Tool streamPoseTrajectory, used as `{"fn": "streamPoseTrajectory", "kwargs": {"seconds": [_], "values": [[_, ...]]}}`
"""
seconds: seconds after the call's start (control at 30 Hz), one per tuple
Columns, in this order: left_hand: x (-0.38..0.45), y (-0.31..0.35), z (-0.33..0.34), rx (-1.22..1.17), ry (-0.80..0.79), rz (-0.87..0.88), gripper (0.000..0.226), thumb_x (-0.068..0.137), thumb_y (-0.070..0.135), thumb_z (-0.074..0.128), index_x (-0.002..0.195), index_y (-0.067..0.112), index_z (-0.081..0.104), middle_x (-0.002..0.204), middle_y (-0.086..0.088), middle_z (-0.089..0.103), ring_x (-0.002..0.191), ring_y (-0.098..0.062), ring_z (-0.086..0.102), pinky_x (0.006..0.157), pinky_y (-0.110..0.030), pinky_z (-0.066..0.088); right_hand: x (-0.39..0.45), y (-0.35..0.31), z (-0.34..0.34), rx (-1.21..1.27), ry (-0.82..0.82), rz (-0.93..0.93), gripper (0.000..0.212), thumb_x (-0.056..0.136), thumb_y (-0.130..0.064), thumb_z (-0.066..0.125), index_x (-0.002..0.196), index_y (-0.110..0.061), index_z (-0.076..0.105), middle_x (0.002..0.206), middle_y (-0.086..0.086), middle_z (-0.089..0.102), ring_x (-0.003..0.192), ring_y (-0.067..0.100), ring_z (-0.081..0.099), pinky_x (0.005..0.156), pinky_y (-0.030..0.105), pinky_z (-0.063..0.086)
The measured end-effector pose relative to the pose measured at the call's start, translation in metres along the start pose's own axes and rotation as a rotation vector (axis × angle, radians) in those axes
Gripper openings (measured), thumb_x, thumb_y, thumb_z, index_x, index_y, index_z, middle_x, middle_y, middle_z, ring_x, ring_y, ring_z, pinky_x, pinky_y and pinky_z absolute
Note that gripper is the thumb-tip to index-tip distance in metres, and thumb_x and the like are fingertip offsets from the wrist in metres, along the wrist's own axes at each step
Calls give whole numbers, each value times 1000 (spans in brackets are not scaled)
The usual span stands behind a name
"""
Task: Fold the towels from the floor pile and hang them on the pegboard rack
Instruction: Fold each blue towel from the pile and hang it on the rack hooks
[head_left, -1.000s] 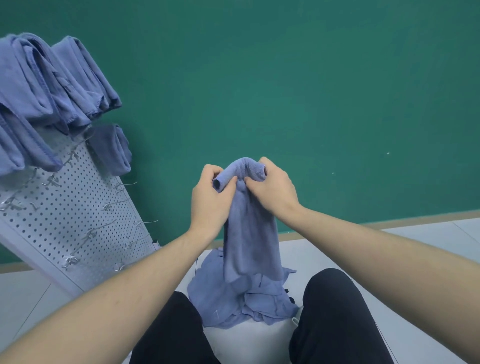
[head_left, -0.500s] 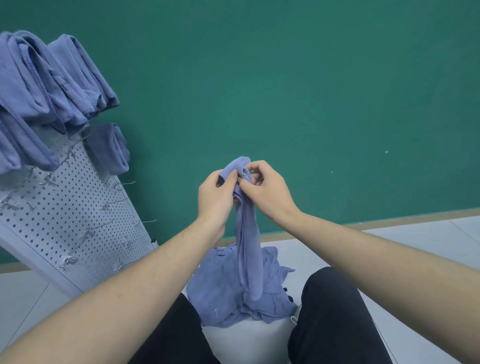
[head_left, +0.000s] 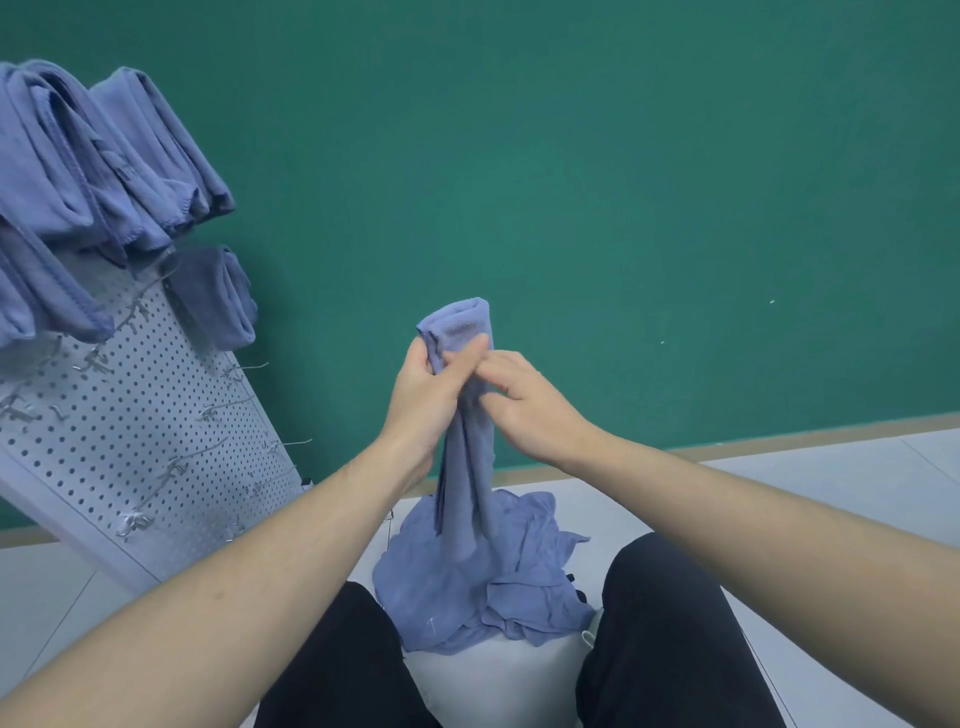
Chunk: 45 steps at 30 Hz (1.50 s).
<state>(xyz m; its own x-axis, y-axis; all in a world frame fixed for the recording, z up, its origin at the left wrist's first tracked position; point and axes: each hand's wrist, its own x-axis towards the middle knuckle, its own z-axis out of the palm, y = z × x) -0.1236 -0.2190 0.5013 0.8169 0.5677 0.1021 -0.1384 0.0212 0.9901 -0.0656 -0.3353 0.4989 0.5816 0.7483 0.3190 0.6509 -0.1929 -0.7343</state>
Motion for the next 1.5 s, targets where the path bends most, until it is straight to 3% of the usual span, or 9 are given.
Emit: {"fn": "streamPoseTrajectory", "kwargs": {"seconds": [0.13, 0.23, 0.3, 0.43, 0.57, 0.87, 1.17, 1.37, 1.5], "values": [[5, 0, -7, -13, 60, -55, 19, 102, 28, 57, 109, 16, 69, 104, -2, 76, 93, -11, 71, 78, -22, 52, -8, -2, -2, 222, -23, -27, 53, 83, 17, 40, 118, -9, 71, 123, -2, 69, 113, -2, 53, 105, 9, 34], [5, 2, -8, 3, 72, -77, 21, 104, 31, 51, 109, 20, 68, 99, 7, 75, 87, -3, 70, 71, -17, 51, -4, 4, -3, 344, 203, 37, 26, 91, 2, 61, 106, -20, 62, 102, -11, 66, 97, 0, 61, 90, 19, 47], [5, 6, -7, -2, 66, -92, 21, 105, 35, 48, 107, 26, 67, 98, 14, 74, 89, 1, 69, 74, -19, 50, -2, 9, -4, 385, 298, 106, 35, 87, -13, 76, 113, -20, 53, 105, -7, 61, 97, 5, 60, 87, 19, 48], [7, 17, -1, -8, 48, -70, 24, 106, 38, 45, 107, 27, 66, 102, 12, 75, 98, -7, 70, 86, -28, 53, -3, 13, -1, 488, 159, 234, 48, 85, -26, 80, 121, -19, 49, 107, 6, 71, 94, 12, 68, 90, 30, 55], [7, 26, 8, -52, 43, -15, 26, 107, 38, 42, 110, 23, 63, 107, 4, 72, 99, -10, 69, 90, -31, 54, -4, 15, 15, 405, 217, 229, 42, 80, -41, 82, 108, -18, 59, 99, -5, 72, 91, 11, 69, 86, 39, 57], [12, 32, -5, -345, 206, -119, 29, 104, 44, 48, 107, 17, 60, 93, -1, 71, 86, -20, 71, 84, -39, 57, -9, 28, 16, 270, 12, 284, 37, 78, -42, 83, 91, -11, 69, 85, -7, 74, 74, 8, 64, 72, 27, 53], [11, 28, -26, -563, 351, -212, 40, 107, 36, 43, 123, 6, 63, 116, -13, 73, 104, -25, 71, 88, -42, 58, -7, 36, 15, 172, -54, 279, 43, 79, -52, 79, 98, -20, 58, 90, -11, 65, 79, 6, 58, 75, 23, 49], [14, 23, -50, -566, 373, -226, 32, 107, 37, 42, 101, 14, 64, 109, -8, 74, 96, -22, 71, 80, -38, 57, 5, 29, 18, 363, -135, 307, 21, 88, -38, 75, 84, -24, 59, 81, -13, 61, 75, 5, 55, 72, 22, 44], [12, 10, -79, -578, 390, -200, 29, 107, 33, 40, 101, 17, 63, 122, -9, 70, 106, -25, 69, 92, -40, 55, 15, 27, 20, 387, -212, 314, 24, 84, -28, 81, 95, -23, 60, 89, -4, 65, 81, 9, 58, 80, 29, 47]]}}
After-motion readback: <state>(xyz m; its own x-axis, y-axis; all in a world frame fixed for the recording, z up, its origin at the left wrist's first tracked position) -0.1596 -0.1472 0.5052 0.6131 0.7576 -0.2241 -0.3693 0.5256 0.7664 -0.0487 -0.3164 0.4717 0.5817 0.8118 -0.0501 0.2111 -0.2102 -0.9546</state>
